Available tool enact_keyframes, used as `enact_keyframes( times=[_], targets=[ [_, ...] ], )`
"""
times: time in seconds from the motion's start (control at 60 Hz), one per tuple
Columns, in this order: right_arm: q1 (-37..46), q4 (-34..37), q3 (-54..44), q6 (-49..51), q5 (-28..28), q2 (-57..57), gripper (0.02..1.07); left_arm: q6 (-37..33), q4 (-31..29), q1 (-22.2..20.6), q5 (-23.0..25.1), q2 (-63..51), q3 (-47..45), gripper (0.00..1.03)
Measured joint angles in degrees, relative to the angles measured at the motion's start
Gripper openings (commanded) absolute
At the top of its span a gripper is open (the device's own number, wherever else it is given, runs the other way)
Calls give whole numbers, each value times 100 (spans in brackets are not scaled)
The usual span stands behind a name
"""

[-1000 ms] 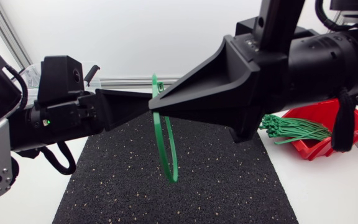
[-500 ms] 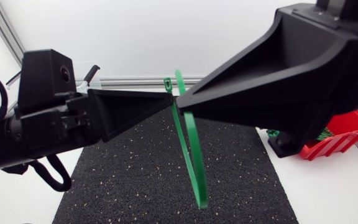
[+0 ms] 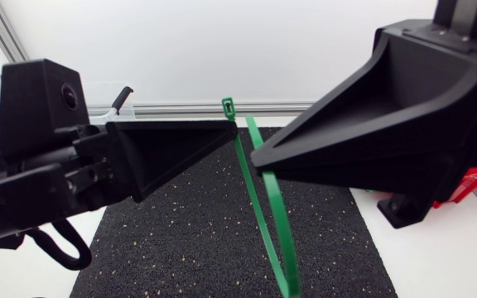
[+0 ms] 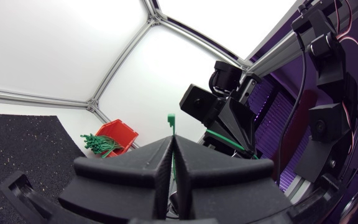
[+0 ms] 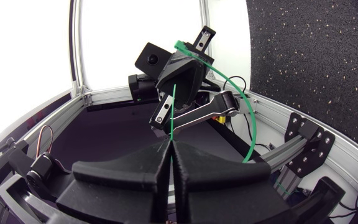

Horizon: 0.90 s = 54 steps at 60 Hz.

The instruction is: Take a green cable tie from the red box, thread the tail through the head to close it, then place it in the transparent bin on the left.

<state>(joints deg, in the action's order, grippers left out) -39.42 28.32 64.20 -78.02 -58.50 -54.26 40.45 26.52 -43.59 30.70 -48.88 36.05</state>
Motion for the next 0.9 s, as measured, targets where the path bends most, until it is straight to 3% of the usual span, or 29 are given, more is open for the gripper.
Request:
enact_keyframes(
  times=[0.9],
  targets=[
    [-142, -391, 11, -24, 2, -319, 8, -129, -13, -223, -170, 22, 0, 4]
  ],
)
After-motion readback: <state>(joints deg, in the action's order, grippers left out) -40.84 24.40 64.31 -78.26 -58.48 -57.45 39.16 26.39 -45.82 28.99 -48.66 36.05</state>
